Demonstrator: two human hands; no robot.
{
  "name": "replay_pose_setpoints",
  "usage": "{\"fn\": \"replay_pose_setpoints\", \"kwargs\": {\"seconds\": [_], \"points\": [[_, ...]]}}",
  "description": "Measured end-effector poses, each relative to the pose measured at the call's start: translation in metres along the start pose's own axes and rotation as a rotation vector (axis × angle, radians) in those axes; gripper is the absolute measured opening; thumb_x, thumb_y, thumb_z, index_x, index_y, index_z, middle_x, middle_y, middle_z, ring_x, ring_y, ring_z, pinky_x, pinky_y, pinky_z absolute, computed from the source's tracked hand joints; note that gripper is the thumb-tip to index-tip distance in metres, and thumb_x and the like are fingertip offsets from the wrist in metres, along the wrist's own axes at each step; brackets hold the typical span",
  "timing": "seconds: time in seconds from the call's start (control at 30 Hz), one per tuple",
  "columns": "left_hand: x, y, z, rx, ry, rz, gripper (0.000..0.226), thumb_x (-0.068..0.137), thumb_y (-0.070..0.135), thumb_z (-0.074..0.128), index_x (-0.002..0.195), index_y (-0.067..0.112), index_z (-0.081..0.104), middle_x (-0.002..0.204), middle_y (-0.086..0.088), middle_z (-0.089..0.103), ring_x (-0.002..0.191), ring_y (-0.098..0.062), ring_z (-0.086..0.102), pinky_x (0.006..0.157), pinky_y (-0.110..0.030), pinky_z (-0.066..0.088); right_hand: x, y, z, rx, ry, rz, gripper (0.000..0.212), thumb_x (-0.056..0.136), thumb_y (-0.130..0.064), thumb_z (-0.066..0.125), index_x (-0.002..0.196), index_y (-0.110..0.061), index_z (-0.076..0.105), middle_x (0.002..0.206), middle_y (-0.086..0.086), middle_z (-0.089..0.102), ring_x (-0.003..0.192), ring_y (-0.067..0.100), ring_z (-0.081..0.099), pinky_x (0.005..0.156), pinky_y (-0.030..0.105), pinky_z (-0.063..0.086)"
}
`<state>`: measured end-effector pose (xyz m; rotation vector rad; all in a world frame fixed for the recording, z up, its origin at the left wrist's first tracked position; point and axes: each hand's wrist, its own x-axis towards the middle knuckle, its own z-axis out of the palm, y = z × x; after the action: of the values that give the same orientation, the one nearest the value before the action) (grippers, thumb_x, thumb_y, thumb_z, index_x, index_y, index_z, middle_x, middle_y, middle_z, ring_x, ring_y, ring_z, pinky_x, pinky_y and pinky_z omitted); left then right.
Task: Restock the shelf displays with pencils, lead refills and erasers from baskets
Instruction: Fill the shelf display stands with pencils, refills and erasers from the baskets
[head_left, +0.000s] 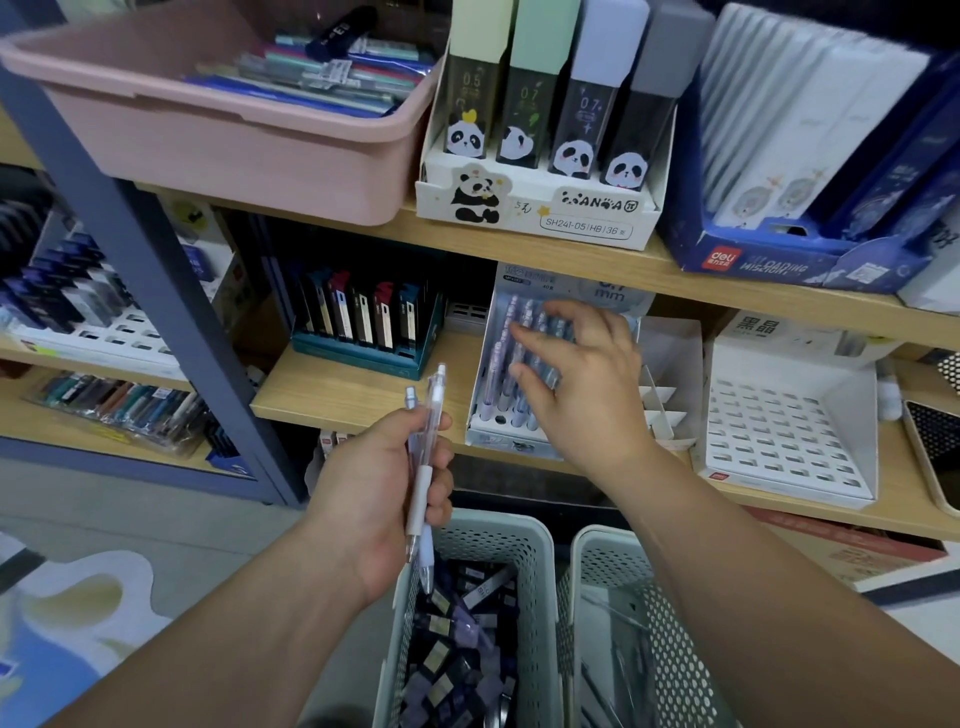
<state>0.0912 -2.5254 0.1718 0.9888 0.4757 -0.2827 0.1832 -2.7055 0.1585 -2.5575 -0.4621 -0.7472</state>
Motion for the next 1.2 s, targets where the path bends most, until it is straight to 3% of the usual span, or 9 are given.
{"fn": "replay_pose_setpoints", "kwargs": {"seconds": [0.13,0.23,0.33,0.5,0.67,0.83,0.97,1.07,1.2], "points": [[-0.002,0.0,0.005,0.003,-0.046,0.035,0.018,0.099,0.027,0.056,0.107,0.012,0.06,0.067,-0.002,0.053,0.048,-0.013,0.039,0.041,-0.023,0.033,-0.006,-0.013,-0.018,0.13,0.057,0.022,0.035,0.093,-0.036,0.062,0.124,-0.022,0.069,0.117,0.0,0.062,0.112,0.022,0.052,0.095,0.036,0.041],[-0.003,0.0,0.01,0.053,-0.083,0.084,0.017,0.093,0.026,0.064,0.104,0.014,0.066,0.071,-0.002,0.055,0.052,-0.013,0.042,0.044,-0.024,0.035,-0.007,-0.033,-0.035,0.524,-0.113,0.283,0.021,0.094,-0.032,0.069,0.109,-0.018,0.073,0.098,-0.004,0.07,0.092,0.007,0.06,0.083,0.016,0.045],[-0.004,-0.002,0.018,0.093,-0.136,0.114,0.01,0.093,0.025,0.065,0.097,0.016,0.069,0.073,-0.003,0.056,0.054,-0.013,0.041,0.046,-0.024,0.034,-0.012,-0.045,-0.043,0.896,-0.301,0.515,0.016,0.086,-0.019,0.079,0.101,-0.02,0.075,0.091,0.007,0.075,0.082,0.01,0.069,0.076,0.021,0.056],[-0.005,-0.006,0.025,0.215,-0.173,0.166,0.007,0.092,0.027,0.067,0.087,0.024,0.069,0.072,-0.002,0.052,0.056,-0.012,0.039,0.05,-0.026,0.031,-0.017,-0.046,-0.052,1.044,-0.29,0.6,0.026,0.087,-0.01,0.076,0.111,-0.02,0.071,0.085,0.018,0.074,0.073,0.013,0.064,0.065,0.021,0.049],[-0.003,-0.009,0.024,0.154,-0.091,0.124,0.021,0.098,0.028,0.057,0.093,0.017,0.074,0.077,-0.009,0.065,0.059,-0.016,0.045,0.05,-0.028,0.035,-0.009,-0.039,-0.054,1.05,-0.198,0.602,0.029,0.086,-0.003,0.076,0.11,-0.017,0.071,0.074,0.016,0.07,0.063,0.016,0.062,0.066,0.026,0.055],[0.001,-0.007,0.018,0.198,0.121,0.122,0.03,0.101,0.023,0.053,0.092,0.014,0.08,0.087,-0.005,0.068,0.056,-0.013,0.046,0.051,-0.029,0.036,0.006,-0.021,-0.056,0.871,-0.029,0.577,0.029,0.084,-0.016,0.081,0.102,-0.022,0.059,0.072,0.012,0.072,0.063,0.015,0.066,0.073,0.038,0.057],[0.007,-0.005,0.007,0.193,0.257,0.053,0.025,0.099,0.015,0.052,0.098,0.009,0.076,0.087,-0.007,0.064,0.056,-0.014,0.043,0.05,-0.03,0.035,0.011,-0.014,-0.046,0.644,0.064,0.473,0.031,0.081,-0.023,0.085,0.093,-0.03,0.057,0.075,-0.002,0.068,0.067,0.001,0.062,0.066,0.017,0.05],[0.008,-0.004,0.005,0.186,0.235,0.07,0.021,0.099,0.015,0.053,0.104,0.01,0.073,0.078,-0.006,0.059,0.055,-0.014,0.042,0.048,-0.028,0.034,0.007,-0.016,-0.031,0.482,0.025,0.314,0.028,0.084,-0.024,0.081,0.094,-0.029,0.056,0.076,-0.013,0.061,0.071,-0.003,0.058,0.068,0.015,0.049],[0.009,-0.002,0.001,0.167,0.223,0.128,0.013,0.102,0.01,0.049,0.109,0.013,0.06,0.076,-0.01,0.07,0.053,-0.014,0.046,0.047,-0.029,0.035,0.001,-0.019,-0.019,0.331,0.013,0.171,0.026,0.085,-0.027,0.08,0.102,-0.017,0.063,0.079,-0.012,0.06,0.073,0.004,0.056,0.07,0.017,0.048]]}}
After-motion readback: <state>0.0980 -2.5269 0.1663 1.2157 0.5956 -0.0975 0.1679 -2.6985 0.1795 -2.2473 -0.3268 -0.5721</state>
